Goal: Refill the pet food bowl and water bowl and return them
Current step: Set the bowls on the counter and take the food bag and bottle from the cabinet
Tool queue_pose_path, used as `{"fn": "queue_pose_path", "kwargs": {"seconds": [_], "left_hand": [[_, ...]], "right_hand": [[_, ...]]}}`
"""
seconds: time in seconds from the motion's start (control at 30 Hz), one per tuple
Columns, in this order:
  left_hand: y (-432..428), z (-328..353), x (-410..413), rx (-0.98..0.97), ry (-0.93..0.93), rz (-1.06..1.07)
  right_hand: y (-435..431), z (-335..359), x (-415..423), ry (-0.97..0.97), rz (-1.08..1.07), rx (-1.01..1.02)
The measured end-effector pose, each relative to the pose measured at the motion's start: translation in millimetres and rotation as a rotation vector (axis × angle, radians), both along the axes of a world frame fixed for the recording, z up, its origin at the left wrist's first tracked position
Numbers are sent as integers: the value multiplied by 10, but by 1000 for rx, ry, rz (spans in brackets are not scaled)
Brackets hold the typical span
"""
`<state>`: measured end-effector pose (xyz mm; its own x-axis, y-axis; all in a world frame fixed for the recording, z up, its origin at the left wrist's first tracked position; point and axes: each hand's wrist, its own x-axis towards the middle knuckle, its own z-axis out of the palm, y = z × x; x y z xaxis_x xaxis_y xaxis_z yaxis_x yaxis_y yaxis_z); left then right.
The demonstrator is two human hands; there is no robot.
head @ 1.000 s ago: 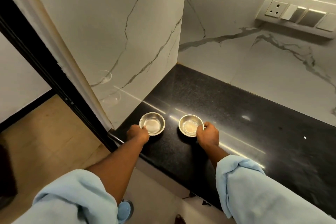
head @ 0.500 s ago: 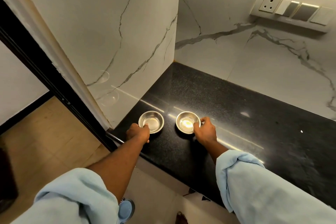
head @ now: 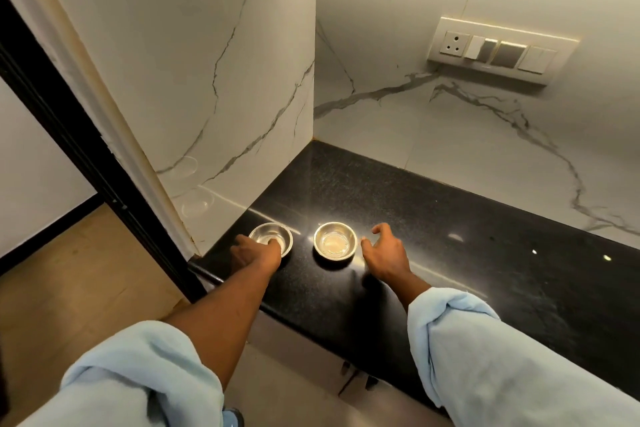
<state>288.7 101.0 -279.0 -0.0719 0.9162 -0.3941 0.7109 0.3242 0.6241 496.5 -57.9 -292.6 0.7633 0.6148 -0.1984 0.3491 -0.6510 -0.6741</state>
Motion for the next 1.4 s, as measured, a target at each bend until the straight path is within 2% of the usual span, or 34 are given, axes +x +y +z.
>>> {"fn": "queue_pose_path", "kwargs": {"seconds": [0.07,0.17,0.43,0.63,0.83,0.93,1.07,1.2,1.4], "left_hand": [[-61,110,74,64,10,-29],[-192,374,156,255,113,-209],[-297,1134,366,607,3,-497],[-375,1850,686,820,-78,-691],[-586,2739,1072,1134,-248,-870],[-667,3078,1217,1236,-288,-955],[-736,3471,1389,1381,-276,-1005],[-790,3900,1589,1463,-275,-1068],[-831,4302,1865,1536,-158,-1007]], "right_hand": [[-71,140,27,-25,23,23],[-218,378,69,-83,59,41],[-476,1106,113,-345,166,90],[-596,1861,176,-717,148,172],[-815,2662,240,-1142,51,259],[-935,3012,286,-1281,48,254],[-1091,3446,422,-1380,13,175],[-1209,3873,568,-1407,-111,123],[-1174,4144,830,-1446,-133,116]]}}
